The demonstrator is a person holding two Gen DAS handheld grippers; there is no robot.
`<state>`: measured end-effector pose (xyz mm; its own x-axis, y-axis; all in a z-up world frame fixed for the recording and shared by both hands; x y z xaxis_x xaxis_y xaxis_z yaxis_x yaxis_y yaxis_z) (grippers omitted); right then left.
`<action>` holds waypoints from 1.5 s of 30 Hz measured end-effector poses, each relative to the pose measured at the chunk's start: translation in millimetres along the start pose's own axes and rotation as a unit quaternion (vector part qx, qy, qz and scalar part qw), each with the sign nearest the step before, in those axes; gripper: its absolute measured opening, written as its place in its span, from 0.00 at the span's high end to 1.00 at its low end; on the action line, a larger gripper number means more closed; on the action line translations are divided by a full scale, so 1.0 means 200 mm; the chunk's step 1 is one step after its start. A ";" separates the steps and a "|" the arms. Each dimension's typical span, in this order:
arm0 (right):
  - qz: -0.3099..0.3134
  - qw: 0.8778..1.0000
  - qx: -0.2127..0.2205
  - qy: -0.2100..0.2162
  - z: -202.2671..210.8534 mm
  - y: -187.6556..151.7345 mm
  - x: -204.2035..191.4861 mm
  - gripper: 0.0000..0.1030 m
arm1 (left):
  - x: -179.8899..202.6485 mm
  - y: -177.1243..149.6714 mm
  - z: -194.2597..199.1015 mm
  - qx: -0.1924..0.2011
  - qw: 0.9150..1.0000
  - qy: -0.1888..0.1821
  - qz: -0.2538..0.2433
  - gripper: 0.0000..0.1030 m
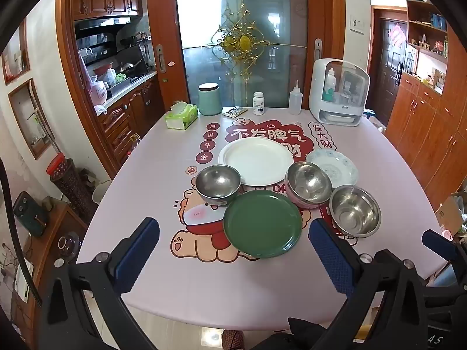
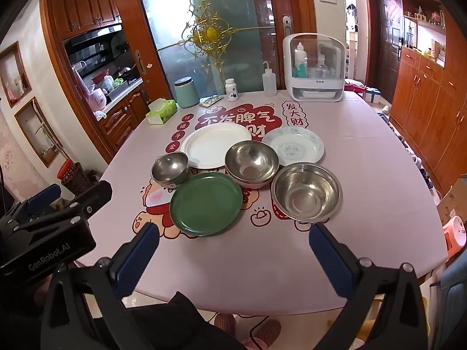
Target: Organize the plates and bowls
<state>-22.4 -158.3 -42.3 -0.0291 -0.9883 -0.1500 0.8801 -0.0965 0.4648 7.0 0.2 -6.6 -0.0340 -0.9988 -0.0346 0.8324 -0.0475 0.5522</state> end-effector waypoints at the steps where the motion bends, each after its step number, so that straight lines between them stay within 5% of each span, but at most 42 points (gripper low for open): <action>1: 0.000 1.000 0.001 0.000 0.00 0.00 0.00 0.00 | 0.00 0.00 0.00 0.000 1.000 0.000 0.000 0.01; 45: 0.000 1.000 0.008 0.011 0.03 0.03 0.10 0.00 | 0.01 0.00 0.02 -0.001 1.000 -0.002 -0.003 0.03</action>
<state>-21.0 -179.8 -38.4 -0.0180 -0.9854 -0.1691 0.8729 -0.0980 0.4779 5.3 -2.8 -3.3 -0.0401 -0.9986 -0.0350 0.8328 -0.0527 0.5511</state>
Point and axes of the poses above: each gripper's, at about its wrist camera, not at the fingertips, and z roughly against the way its jaws point, x to its right, y to its top, the point moved 1 cm from there along -z, roughly the way its jaws point, and after that the axes turned 14 degrees about -x, right-handed, at the moved point
